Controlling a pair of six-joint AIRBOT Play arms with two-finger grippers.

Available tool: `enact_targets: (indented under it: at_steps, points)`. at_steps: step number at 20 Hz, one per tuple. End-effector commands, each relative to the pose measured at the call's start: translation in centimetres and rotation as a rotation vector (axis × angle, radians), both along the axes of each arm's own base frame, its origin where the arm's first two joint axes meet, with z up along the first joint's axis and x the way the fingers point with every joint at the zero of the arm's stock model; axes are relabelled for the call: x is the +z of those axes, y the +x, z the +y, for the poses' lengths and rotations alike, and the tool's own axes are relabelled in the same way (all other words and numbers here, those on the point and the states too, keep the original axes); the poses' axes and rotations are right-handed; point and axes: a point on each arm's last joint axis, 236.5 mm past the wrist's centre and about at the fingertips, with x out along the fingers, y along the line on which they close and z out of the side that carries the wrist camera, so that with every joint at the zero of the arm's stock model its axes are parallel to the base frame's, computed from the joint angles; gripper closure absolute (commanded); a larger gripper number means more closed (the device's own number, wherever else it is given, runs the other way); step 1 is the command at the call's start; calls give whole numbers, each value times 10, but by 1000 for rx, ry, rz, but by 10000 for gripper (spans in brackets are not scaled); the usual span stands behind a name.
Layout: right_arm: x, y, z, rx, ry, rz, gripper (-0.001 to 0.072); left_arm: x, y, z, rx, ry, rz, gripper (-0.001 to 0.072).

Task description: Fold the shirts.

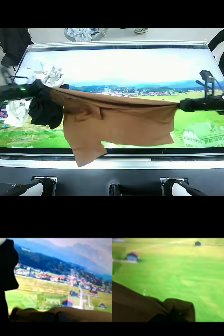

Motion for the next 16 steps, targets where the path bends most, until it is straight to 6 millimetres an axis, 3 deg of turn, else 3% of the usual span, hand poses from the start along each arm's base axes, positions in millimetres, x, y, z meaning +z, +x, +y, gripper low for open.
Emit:
enact_targets:
  at_steps: [1,3,5,6,7,8,9,11,14,16]
  points:
    - [-20,71,-4,-220,223,-150,668,-69,28,-18,-33,-83,88,681]
    - [-27,79,-6,-246,250,-156,668,-90,30,-27,-45,-88,131,680]
    - [-43,71,-2,-207,235,-106,663,-104,28,-36,-64,-92,161,673]
    - [-45,68,1,-192,240,-91,539,-105,26,-39,-75,-95,169,570]
    - [-40,65,5,-167,250,-85,334,-101,22,-40,-85,-109,186,347]
    - [-29,59,8,-88,233,-92,161,-94,14,-39,-89,-140,224,212]
    - [-19,50,6,4,194,-99,102,-87,0,-36,-124,-161,265,190]
    - [-14,16,-21,88,85,-2,102,-91,-42,-16,-195,-110,386,210]
    - [-38,-60,-63,85,-1,287,108,-129,-111,17,-166,36,586,320]
    - [-53,-99,-73,107,-29,439,108,-156,-145,5,-143,-10,647,319]
